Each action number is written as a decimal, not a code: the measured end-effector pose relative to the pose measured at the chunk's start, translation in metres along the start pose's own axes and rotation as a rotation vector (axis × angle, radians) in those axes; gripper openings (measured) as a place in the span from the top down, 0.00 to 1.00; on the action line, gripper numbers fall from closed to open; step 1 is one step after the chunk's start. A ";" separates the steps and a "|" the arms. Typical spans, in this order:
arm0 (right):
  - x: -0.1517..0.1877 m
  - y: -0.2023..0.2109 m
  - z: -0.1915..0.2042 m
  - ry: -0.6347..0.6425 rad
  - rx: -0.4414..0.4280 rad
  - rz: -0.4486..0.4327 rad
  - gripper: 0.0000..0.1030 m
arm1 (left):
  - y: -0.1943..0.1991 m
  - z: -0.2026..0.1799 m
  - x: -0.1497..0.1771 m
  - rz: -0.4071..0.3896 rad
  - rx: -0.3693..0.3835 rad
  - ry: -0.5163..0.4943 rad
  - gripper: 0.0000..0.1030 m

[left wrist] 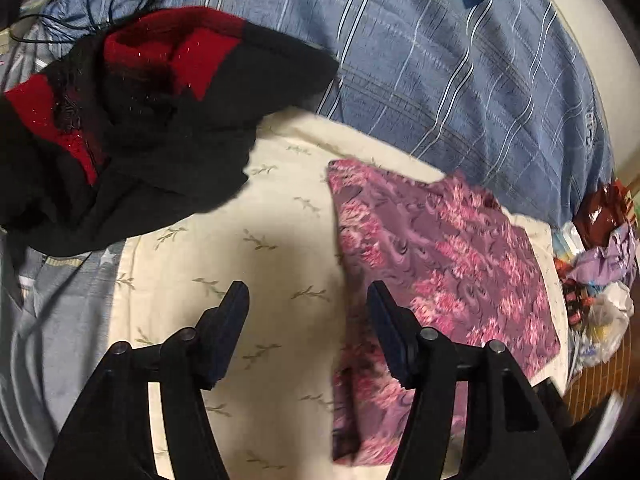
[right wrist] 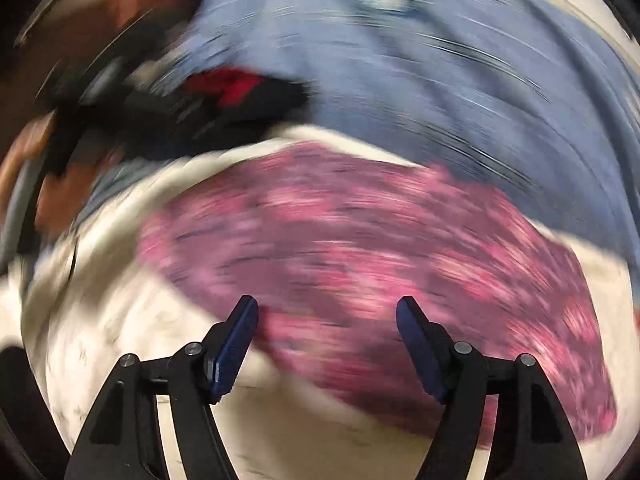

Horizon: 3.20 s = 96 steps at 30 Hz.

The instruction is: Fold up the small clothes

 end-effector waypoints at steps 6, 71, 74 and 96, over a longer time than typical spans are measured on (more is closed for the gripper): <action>-0.023 -0.037 0.064 0.367 0.172 -0.026 0.29 | -0.023 -0.004 0.001 0.141 0.118 0.023 0.41; 0.146 0.081 -0.219 -0.861 -0.164 -0.275 0.82 | -0.150 -0.364 0.035 0.257 -0.120 -0.343 0.84; 0.144 0.085 -0.222 -0.864 -0.199 -0.303 0.85 | -0.147 -0.367 0.032 0.244 -0.122 -0.355 0.85; 0.195 0.142 -0.290 -1.070 -0.188 -0.390 0.59 | -0.078 -0.366 -0.006 0.161 0.125 -0.198 0.46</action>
Point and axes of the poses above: each gripper's, at about its wrist camera, not at the fingertips, and y roughly against the way its jaws point, z to its left, x to its underside, the point moved 9 cm from there along -y, roughly the way its jaws point, and after that the axes turned 2 degrees about -x, right-handed, at the moved point
